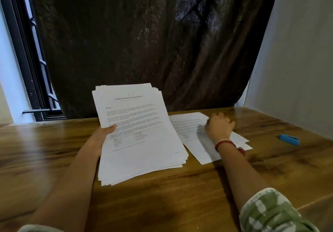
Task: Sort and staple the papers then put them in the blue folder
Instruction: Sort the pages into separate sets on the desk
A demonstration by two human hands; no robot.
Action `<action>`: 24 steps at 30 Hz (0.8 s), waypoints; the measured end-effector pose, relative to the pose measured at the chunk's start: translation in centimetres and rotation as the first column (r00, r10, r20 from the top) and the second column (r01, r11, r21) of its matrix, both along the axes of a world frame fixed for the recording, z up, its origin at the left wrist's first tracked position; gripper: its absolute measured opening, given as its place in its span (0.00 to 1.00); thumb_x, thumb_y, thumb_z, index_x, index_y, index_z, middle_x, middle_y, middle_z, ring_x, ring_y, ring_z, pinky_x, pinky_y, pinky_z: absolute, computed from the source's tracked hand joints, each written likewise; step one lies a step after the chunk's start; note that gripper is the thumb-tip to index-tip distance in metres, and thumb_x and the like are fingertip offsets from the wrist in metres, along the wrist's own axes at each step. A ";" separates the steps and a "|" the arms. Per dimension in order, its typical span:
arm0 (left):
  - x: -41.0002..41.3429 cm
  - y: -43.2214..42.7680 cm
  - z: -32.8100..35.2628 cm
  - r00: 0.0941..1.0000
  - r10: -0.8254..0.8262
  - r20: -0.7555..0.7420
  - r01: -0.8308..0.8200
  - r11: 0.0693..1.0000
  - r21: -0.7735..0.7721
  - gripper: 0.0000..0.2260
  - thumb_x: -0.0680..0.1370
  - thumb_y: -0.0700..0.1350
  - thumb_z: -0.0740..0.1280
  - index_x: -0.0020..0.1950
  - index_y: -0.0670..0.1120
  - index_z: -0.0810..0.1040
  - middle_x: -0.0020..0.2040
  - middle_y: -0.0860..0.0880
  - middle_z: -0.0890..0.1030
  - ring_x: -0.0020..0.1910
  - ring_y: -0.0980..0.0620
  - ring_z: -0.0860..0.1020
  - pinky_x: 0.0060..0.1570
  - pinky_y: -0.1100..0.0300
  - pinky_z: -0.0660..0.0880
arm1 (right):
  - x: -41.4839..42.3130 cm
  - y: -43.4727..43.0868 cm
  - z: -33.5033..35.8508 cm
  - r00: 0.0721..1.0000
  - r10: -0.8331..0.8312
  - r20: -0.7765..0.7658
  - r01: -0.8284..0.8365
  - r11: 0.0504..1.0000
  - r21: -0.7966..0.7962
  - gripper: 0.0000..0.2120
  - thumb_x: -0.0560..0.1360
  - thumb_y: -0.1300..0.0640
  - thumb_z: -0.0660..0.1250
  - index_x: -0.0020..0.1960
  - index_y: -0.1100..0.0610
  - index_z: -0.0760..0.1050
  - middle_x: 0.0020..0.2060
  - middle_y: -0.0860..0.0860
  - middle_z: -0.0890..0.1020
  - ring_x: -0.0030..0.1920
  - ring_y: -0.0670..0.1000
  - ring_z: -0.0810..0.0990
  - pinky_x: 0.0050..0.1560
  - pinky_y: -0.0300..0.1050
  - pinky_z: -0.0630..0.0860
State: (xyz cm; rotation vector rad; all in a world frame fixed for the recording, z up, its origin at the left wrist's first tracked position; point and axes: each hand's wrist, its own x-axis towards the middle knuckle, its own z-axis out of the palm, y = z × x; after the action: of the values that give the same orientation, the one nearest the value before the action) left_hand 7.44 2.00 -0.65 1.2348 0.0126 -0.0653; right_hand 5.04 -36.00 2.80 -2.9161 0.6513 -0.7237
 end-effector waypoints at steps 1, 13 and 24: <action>0.0 0.0 0.0 1.000 0.000 0.000 0.000 1.000 0.002 0.16 0.78 0.41 0.67 0.66 0.48 0.75 0.60 0.42 0.81 0.58 0.38 0.79 0.62 0.36 0.71 | -0.2 1.4 0.0 0.997 0.062 -0.041 -0.062 0.998 -0.004 0.19 0.80 0.44 0.58 0.65 0.54 0.73 0.60 0.54 0.79 0.61 0.56 0.77 0.69 0.58 0.64; 0.3 -0.2 0.1 1.000 -0.003 0.009 0.003 1.000 -0.003 0.18 0.79 0.40 0.64 0.69 0.46 0.73 0.62 0.41 0.79 0.60 0.39 0.78 0.58 0.40 0.75 | -0.7 3.9 -1.8 0.960 0.162 -0.228 -0.138 0.983 0.117 0.23 0.79 0.38 0.56 0.66 0.52 0.72 0.65 0.52 0.77 0.67 0.57 0.73 0.74 0.63 0.50; 0.3 -0.1 0.2 1.000 -0.001 0.015 0.001 1.000 0.024 0.18 0.78 0.41 0.66 0.68 0.47 0.74 0.61 0.42 0.80 0.59 0.39 0.79 0.62 0.38 0.71 | 0.2 4.4 -2.3 0.947 0.223 -0.230 -0.204 0.973 0.104 0.26 0.80 0.41 0.57 0.74 0.52 0.62 0.73 0.55 0.66 0.73 0.60 0.66 0.73 0.66 0.51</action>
State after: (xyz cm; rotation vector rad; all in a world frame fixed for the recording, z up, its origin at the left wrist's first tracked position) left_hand 7.74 1.95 -0.44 1.2592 -0.0008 -0.0568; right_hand 5.20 -31.62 0.54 -2.9621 0.3588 -0.3169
